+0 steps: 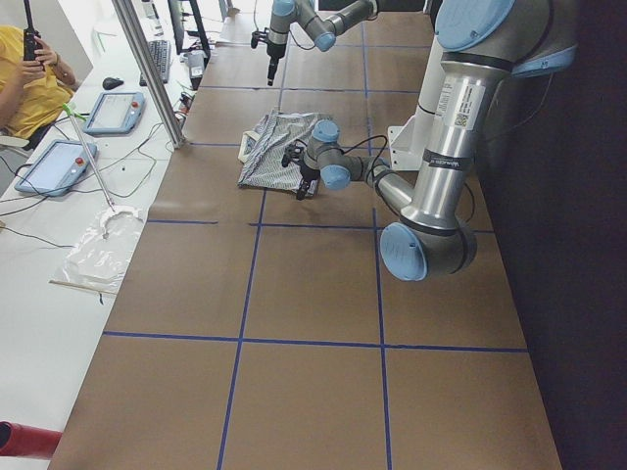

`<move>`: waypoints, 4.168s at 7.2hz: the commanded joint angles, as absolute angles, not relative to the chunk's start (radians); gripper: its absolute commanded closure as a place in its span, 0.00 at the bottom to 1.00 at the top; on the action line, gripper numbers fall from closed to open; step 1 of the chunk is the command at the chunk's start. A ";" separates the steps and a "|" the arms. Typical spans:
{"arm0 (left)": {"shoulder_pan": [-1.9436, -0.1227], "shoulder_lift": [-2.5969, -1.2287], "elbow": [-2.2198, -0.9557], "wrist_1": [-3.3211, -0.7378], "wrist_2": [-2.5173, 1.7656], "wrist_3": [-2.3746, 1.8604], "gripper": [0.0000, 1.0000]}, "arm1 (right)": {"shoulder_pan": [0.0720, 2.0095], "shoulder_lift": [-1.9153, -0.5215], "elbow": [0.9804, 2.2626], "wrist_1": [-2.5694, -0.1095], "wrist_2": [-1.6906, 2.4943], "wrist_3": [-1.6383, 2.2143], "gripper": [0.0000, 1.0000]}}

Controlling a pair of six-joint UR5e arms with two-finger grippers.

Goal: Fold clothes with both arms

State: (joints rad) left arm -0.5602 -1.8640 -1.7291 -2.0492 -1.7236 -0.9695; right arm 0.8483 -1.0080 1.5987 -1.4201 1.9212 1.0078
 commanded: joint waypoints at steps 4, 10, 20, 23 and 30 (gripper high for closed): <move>-0.548 -1.865 -1.732 -2.049 -1.726 -0.971 0.39 | 0.850 -1.015 1.595 -1.419 1.921 1.005 0.00; -0.515 -1.865 -1.732 -2.049 -1.726 -0.969 0.62 | 0.853 -1.019 1.592 -1.417 1.921 1.000 0.00; -0.868 -2.068 -1.429 -2.049 -1.721 -0.672 1.00 | 0.845 -1.037 1.598 -1.205 1.813 1.149 0.00; -0.943 -2.325 -0.919 -2.329 -1.712 -0.608 1.00 | 0.845 -1.041 1.603 -1.209 1.813 1.117 0.00; -1.058 -2.230 -1.017 -2.364 -1.810 -0.354 0.00 | 0.638 -0.817 1.335 -1.104 1.510 1.403 0.00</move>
